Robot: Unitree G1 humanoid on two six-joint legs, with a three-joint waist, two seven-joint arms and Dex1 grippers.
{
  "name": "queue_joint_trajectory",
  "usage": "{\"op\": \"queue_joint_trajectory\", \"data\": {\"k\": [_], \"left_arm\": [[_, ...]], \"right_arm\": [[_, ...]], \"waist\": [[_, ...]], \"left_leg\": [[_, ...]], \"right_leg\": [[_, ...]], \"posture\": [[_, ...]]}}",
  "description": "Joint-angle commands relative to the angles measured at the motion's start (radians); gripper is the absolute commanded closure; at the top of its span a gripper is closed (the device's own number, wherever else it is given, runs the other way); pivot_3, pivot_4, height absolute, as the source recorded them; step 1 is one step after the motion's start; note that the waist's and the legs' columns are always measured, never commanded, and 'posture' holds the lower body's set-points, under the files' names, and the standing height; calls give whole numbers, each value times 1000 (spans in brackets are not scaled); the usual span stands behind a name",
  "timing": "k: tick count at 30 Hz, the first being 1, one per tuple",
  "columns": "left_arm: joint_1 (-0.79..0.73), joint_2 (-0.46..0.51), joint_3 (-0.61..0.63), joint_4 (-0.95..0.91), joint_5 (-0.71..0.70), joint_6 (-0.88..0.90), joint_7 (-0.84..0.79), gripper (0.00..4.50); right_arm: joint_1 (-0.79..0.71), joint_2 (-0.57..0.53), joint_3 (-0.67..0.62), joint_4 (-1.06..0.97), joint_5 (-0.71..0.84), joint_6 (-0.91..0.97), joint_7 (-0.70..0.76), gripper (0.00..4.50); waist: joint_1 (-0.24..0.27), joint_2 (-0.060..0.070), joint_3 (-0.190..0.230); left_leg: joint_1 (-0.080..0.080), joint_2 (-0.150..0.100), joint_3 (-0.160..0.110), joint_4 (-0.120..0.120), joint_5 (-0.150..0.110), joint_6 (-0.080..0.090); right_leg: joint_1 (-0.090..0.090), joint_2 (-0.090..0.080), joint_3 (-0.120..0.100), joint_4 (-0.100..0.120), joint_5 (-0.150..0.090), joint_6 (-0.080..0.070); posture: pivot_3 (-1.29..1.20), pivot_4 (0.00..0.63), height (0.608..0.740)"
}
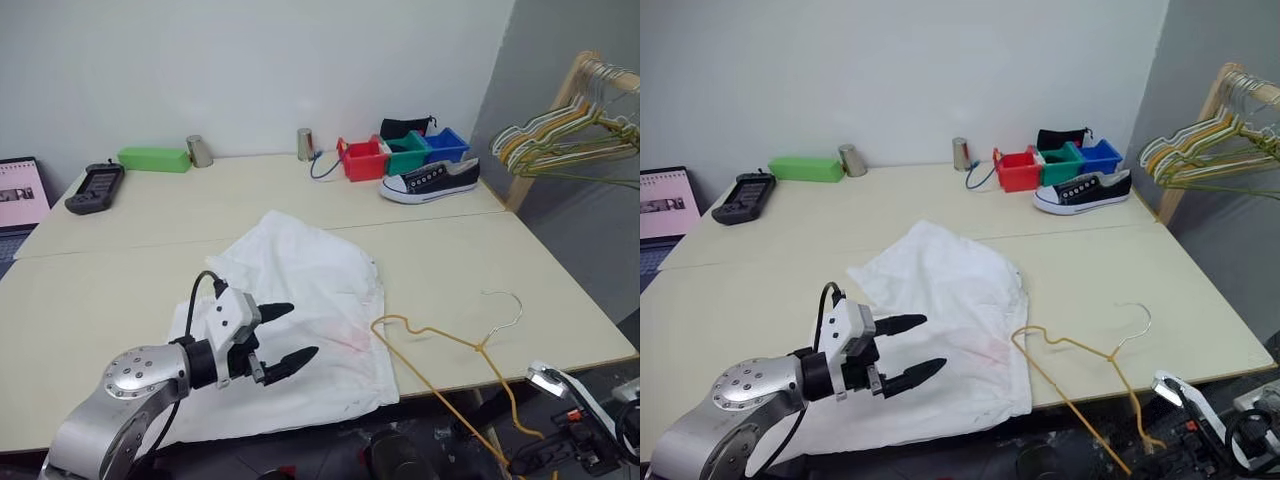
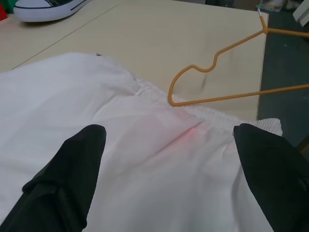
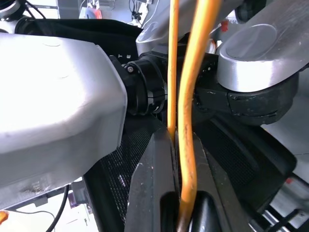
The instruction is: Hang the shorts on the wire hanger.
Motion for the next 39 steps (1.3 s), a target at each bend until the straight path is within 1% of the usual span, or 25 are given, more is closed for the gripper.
{"op": "queue_joint_trajectory", "data": {"k": [1, 2, 5, 10, 17, 22, 25, 27, 33, 35, 39], "left_arm": [[22, 44, 78, -1, -24, -17, -27, 14], [38, 65, 73, 12, 5, -43, -44, 14], [52, 90, 80, 45, 23, -76, -65, 14], [52, 98, 76, 58, 28, -94, -77, 14], [48, 107, 67, 69, 32, -97, -87, 14], [18, 108, 76, 99, 28, -94, -88, 14], [20, 108, 72, 99, 32, -98, -89, 14], [22, 105, 65, 96, 37, -102, -87, 14], [25, 97, 38, 74, 55, -111, -74, 14], [28, 99, 42, 76, 57, -117, -72, 14], [32, 103, 54, 80, 61, -123, -70, 14]], "right_arm": [[8, -9, -53, 29, 24, -17, -15, 4500], [12, -15, -56, 38, 24, -20, -14, 4500], [39, -34, -46, 69, -6, -74, -6, 4500], [59, -49, -35, 75, 1, -102, 3, 4500], [4, 6, -66, -44, 120, -11, -41, 4500], [-50, 33, -89, -47, 192, 49, -65, 4500], [-74, 37, -92, -37, 221, 80, -72, 4500], [-88, 57, -81, -31, 235, 103, -90, 4500], [-125, 205, -17, -9, 255, 202, -205, 4500], [-152, 238, -15, 16, 257, 222, -228, 4500], [-241, 287, 10, 103, 254, 236, -262, 4500]], "waist": [[-1, 0, 1], [-2, 0, 1], [1, 1, 2], [5, 2, 4], [5, 2, 11], [8, -2, 19], [8, -3, 20], [10, -3, 20], [30, -3, 20], [39, -2, 20], [51, -2, 20]], "left_leg": [[0, 0, 1, 0, 0, 0], [0, 0, 1, 0, -1, 0], [0, 1, 2, 0, -5, 3], [0, 1, 3, 0, -8, 4], [0, 2, 4, 0, -10, 4], [-1, 2, 4, 0, -11, 4], [-1, 2, 4, 0, -11, 3], [-1, 2, 4, -1, -11, 3], [-2, 3, 5, -2, -11, 5], [-3, 3, 5, -2, -10, 8], [-3, 3, 6, -2, -10, 8]], "right_leg": [[0, 0, 0, -1, 0, 0], [0, 0, 0, -1, 0, 0], [0, 1, 1, -3, 0, 0], [0, 1, 2, -4, 0, 0], [-1, 1, 2, -4, 0, 0], [-1, 1, 2, -5, 0, 0], [-2, 1, 3, -5, 0, 0], [-2, 1, 3, -5, 0, 0], [-5, 3, 3, -4, 0, -1], [-5, 3, 4, -4, 0, -1], [-5, 3, 5, -4, 0, -1]], "posture": [[-310, 78, 740], [-308, 79, 740], [-306, 79, 740], [-308, 81, 740], [-303, 84, 740], [-296, 82, 740], [-290, 80, 740], [-288, 77, 740], [-252, 66, 740], [-245, 65, 740], [-230, 59, 740]]}}
